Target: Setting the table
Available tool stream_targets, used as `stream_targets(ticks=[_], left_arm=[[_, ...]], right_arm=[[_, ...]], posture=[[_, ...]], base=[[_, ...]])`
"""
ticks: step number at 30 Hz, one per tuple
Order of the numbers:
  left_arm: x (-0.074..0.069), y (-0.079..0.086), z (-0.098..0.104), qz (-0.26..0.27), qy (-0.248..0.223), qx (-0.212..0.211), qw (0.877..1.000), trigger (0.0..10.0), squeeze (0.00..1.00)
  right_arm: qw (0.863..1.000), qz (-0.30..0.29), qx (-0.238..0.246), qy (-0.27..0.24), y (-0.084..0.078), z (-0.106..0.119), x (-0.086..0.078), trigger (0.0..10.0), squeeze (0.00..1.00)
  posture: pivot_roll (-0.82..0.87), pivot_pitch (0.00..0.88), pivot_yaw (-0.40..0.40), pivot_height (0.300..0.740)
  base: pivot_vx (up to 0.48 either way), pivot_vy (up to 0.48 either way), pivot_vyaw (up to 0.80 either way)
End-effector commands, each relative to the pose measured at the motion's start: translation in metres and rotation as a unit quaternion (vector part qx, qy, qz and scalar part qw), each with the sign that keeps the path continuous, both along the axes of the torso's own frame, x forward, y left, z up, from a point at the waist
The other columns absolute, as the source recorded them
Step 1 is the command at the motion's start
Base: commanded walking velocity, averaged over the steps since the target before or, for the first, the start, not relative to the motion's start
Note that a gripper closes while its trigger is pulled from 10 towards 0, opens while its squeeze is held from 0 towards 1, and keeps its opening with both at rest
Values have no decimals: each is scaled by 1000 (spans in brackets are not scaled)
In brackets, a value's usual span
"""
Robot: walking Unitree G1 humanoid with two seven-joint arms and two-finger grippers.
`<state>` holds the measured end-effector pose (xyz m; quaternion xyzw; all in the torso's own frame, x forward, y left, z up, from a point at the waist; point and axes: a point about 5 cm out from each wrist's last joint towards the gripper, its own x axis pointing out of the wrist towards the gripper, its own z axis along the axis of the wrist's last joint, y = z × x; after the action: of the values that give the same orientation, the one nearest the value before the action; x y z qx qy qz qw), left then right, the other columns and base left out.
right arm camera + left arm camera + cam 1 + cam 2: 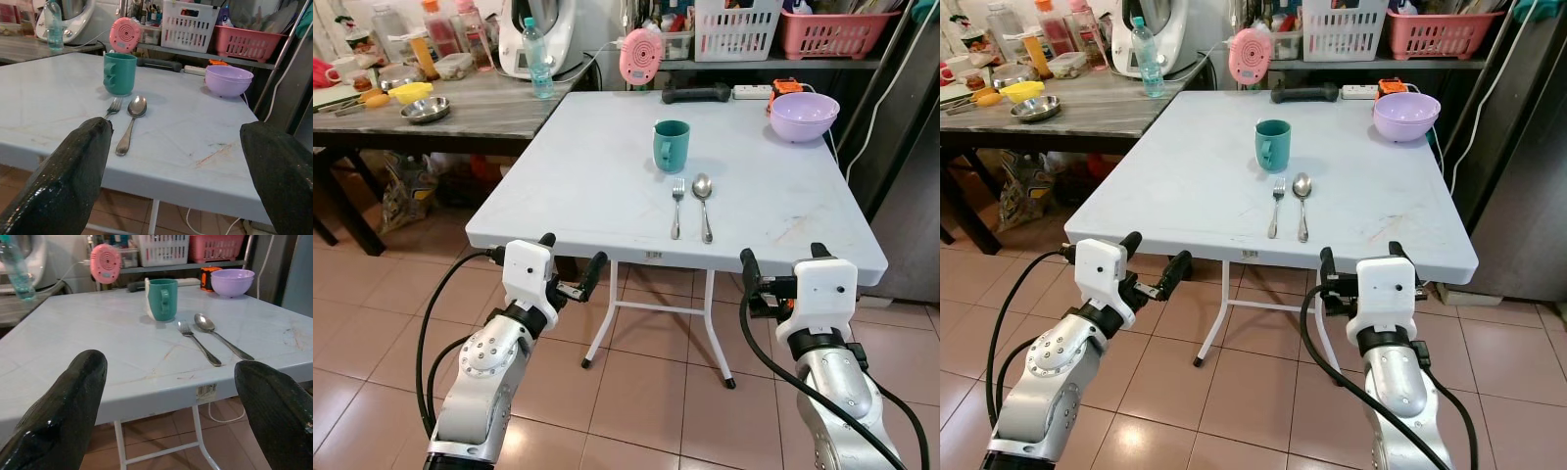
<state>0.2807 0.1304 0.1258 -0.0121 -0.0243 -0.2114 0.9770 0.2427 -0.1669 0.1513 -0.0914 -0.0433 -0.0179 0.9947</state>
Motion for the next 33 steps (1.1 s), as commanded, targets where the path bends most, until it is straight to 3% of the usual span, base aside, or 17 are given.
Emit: stream_targets(ticks=[1,33], left_arm=[[-1,3,4,2,-8,4,1000,10000,0],[-2,2,2,-16,-5,16,1000,10000,0]], right_arm=[[1000,7,3,-2,3,1,1,10000,0],[1000,3,8,0,5,-1,-1,10000,0]], posture=[[-155,5,80,740],[-156,15,94,740]], base=[[296,0,0],[328,0,0]])
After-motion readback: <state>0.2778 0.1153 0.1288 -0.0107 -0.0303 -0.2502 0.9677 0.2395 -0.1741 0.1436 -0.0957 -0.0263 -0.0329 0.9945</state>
